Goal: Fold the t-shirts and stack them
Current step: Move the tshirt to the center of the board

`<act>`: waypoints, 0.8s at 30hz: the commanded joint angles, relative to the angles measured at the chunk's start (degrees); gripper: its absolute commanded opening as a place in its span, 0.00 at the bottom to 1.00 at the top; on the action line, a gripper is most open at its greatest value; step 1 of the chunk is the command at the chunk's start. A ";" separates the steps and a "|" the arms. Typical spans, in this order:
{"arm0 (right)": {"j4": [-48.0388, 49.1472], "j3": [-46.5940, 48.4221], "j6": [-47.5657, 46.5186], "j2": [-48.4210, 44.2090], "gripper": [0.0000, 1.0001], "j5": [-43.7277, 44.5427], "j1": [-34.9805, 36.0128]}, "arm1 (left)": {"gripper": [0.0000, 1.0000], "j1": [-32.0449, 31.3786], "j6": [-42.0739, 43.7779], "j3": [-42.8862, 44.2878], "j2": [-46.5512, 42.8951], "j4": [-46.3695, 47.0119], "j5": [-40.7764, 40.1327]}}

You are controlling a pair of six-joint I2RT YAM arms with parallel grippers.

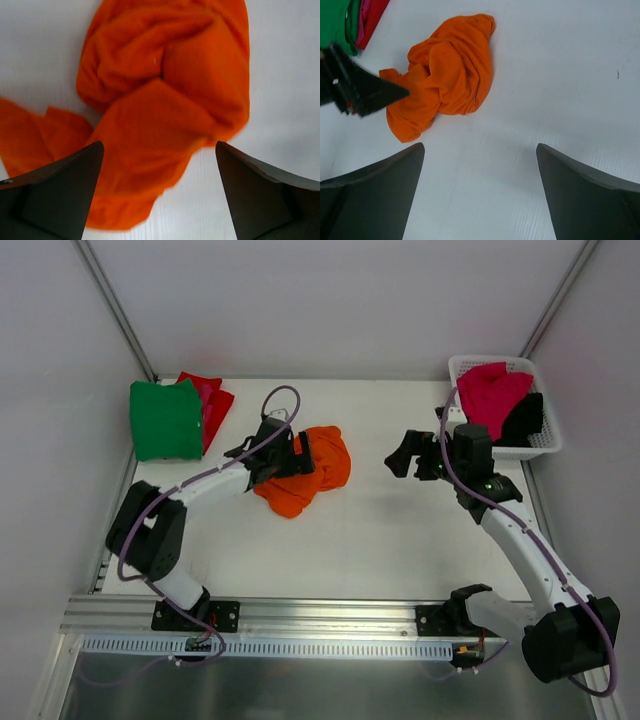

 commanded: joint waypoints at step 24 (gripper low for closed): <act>-1.09 -4.48 0.68 -10.27 0.99 5.62 0.56 | 0.00 -0.35 8.56 30.51 22.03 -10.57 9.25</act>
